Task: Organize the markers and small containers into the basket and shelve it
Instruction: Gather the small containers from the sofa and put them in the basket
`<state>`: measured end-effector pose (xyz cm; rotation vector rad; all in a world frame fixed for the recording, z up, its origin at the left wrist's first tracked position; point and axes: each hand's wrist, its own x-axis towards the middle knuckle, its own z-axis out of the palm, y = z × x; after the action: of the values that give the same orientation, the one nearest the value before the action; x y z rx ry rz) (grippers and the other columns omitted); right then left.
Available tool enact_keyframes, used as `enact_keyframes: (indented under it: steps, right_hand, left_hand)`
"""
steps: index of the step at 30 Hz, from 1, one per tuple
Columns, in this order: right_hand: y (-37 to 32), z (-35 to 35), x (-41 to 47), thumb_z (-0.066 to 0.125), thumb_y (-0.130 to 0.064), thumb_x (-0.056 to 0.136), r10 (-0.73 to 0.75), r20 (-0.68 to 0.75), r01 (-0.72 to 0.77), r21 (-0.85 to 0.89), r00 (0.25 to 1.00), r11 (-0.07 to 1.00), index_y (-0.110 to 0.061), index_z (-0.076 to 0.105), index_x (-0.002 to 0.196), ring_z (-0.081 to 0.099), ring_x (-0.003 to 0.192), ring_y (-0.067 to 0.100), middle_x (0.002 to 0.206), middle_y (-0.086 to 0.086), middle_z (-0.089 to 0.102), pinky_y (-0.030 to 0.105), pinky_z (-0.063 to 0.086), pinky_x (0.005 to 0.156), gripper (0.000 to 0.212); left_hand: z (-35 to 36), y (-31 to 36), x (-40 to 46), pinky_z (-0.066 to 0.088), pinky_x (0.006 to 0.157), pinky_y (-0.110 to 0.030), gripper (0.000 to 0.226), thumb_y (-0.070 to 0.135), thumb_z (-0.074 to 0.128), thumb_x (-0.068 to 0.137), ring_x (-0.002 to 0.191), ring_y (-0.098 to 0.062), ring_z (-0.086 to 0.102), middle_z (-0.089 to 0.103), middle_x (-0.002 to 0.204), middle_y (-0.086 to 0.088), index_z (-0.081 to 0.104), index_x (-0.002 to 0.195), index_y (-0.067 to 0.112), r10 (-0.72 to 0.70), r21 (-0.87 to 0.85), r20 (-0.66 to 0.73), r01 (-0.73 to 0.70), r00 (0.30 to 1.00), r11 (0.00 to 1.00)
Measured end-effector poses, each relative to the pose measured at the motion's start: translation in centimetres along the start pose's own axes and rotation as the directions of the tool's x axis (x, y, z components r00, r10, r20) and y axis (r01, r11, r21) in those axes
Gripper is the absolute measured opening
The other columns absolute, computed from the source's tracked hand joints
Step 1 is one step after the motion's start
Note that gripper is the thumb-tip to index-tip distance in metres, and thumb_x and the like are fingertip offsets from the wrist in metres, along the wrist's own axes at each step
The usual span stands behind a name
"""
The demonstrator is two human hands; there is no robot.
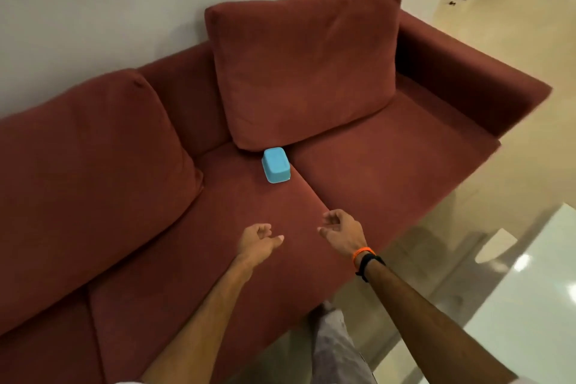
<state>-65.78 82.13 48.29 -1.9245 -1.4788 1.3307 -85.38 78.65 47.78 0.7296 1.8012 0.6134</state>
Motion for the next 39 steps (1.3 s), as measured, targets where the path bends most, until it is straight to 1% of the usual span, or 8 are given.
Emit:
enact_keyframes:
  steps: [8,12,17,21,25,29,35,39]
  right_hand:
    - [-3.2,1.5,18.8,0.07,-0.013,0.083,0.094,0.212,-0.071,-0.115,0.973,0.991,-0.009,0.06,0.11,0.059,0.089,0.012,0.103,0.001,0.065,0.017,0.043,0.079,0.03]
    - [-3.5,3.4,26.2,0.07,-0.014,0.081,0.144,0.22,-0.103,-0.185,0.965,0.977,-0.009,0.061,0.107,0.058,0.085,0.012,0.093,0.001,0.065,0.012,0.038,0.073,0.027]
    - [-2.7,7.1,34.9,0.069,-0.02,0.08,0.201,0.245,-0.142,-0.241,0.949,0.96,-0.01,0.061,0.111,0.061,0.094,0.018,0.097,0.002,0.069,0.019,0.041,0.083,0.034]
    - [-2.8,9.5,38.7,0.069,-0.026,0.08,0.248,0.27,-0.184,-0.243,0.93,0.952,-0.01,0.058,0.12,0.062,0.103,0.022,0.106,0.005,0.067,0.023,0.046,0.089,0.044]
    - [-2.9,10.8,40.4,0.069,-0.034,0.082,0.279,0.308,-0.206,-0.248,0.91,0.947,-0.01,0.053,0.127,0.062,0.109,0.024,0.117,0.008,0.064,0.022,0.044,0.086,0.054]
    - [-2.9,11.5,41.5,0.067,-0.033,0.085,0.301,0.331,-0.241,-0.21,0.894,0.948,-0.009,0.053,0.128,0.06,0.112,0.024,0.125,0.008,0.062,0.023,0.043,0.083,0.051]
    - [-3.4,11.2,40.7,0.066,-0.035,0.086,0.302,0.318,-0.256,-0.18,0.899,0.95,-0.012,0.055,0.13,0.059,0.114,0.024,0.126,0.008,0.062,0.021,0.041,0.082,0.052]
    - [-3.9,10.6,39.6,0.066,-0.032,0.085,0.274,0.322,-0.241,-0.139,0.906,0.961,-0.013,0.054,0.131,0.059,0.113,0.022,0.126,0.005,0.063,0.022,0.042,0.084,0.051]
  left_hand:
    - [1.3,4.8,14.6,0.05,0.1,-0.04,0.053,0.016,0.076,0.079,0.113,-0.018,0.062,0.063,0.125,-0.007,0.056,0.128,0.007,-0.219,-0.12,-0.097,0.207,0.971,0.971]
    - [2.4,6.3,20.8,0.05,0.1,-0.038,0.051,0.016,0.074,0.081,0.11,-0.017,0.062,0.064,0.125,-0.008,0.056,0.128,0.007,-0.283,-0.148,-0.104,0.267,0.953,0.952]
    - [3.6,6.9,29.8,0.051,0.099,-0.038,0.051,0.014,0.073,0.083,0.107,-0.017,0.061,0.062,0.125,-0.01,0.054,0.129,0.003,-0.334,-0.183,-0.086,0.314,0.939,0.932]
    - [3.7,7.0,34.7,0.051,0.098,-0.045,0.029,0.018,0.073,0.081,0.094,-0.018,0.059,0.064,0.105,-0.009,0.064,0.107,0.009,-0.353,-0.15,-0.132,0.333,0.926,0.931]
    - [3.6,6.2,37.6,0.05,0.099,-0.043,0.073,0.034,0.079,0.068,0.113,-0.021,0.062,0.065,0.123,-0.007,0.052,0.131,0.011,-0.398,-0.144,-0.122,0.38,0.909,0.914]
    - [4.0,6.3,39.3,0.051,0.099,-0.042,0.073,0.029,0.078,0.074,0.111,-0.019,0.06,0.061,0.123,-0.003,0.046,0.136,0.01,-0.433,-0.162,-0.106,0.414,0.895,0.896]
    - [4.2,6.9,38.9,0.054,0.076,-0.03,0.053,0.017,0.076,0.077,0.096,-0.017,0.064,0.067,0.114,-0.004,0.055,0.126,0.011,-0.442,-0.201,-0.068,0.422,0.894,0.884]
    - [3.6,7.1,37.7,0.048,0.056,-0.02,0.051,0.017,0.079,0.074,0.077,-0.004,0.064,0.07,0.109,-0.002,0.058,0.12,0.008,-0.452,-0.264,-0.05,0.425,0.891,0.866]
